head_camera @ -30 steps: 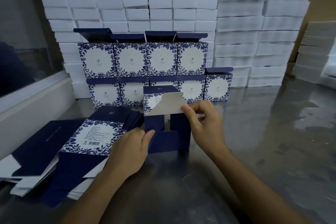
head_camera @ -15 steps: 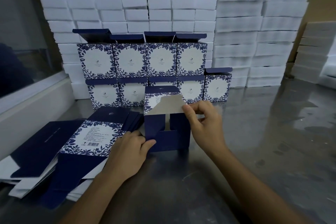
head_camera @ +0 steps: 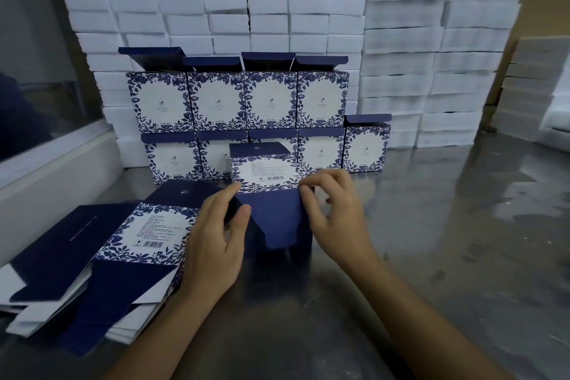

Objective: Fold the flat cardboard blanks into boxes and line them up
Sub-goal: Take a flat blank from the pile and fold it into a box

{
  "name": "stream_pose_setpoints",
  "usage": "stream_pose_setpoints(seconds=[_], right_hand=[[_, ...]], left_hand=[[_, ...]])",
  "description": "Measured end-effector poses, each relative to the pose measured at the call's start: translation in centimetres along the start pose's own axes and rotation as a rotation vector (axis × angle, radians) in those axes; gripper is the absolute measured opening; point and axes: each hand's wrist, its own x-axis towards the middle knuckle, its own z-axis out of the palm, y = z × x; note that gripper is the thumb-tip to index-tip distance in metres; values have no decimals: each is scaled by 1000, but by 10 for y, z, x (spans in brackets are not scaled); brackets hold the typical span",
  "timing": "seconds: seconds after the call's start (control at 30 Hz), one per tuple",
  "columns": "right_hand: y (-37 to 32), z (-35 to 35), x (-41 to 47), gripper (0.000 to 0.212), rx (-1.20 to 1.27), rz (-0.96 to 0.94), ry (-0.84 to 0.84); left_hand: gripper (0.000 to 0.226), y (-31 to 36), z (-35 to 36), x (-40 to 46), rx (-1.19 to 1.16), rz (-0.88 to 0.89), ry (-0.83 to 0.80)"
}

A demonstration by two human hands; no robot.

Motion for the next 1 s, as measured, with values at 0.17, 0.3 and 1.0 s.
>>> stream_pose_setpoints(seconds=[0.17,0.3,1.0], right_hand=[[-12,13,-5,22,-187,-151,-66],[-27,37,-11,24,-222,-146,-49],[-4,33,-10,18,11,-11,36]], left_hand=[[37,4,6,1,146,62,115],[39,3,7,-1,236,96,150],[59,-11,11,0,-4,-99,-97]])
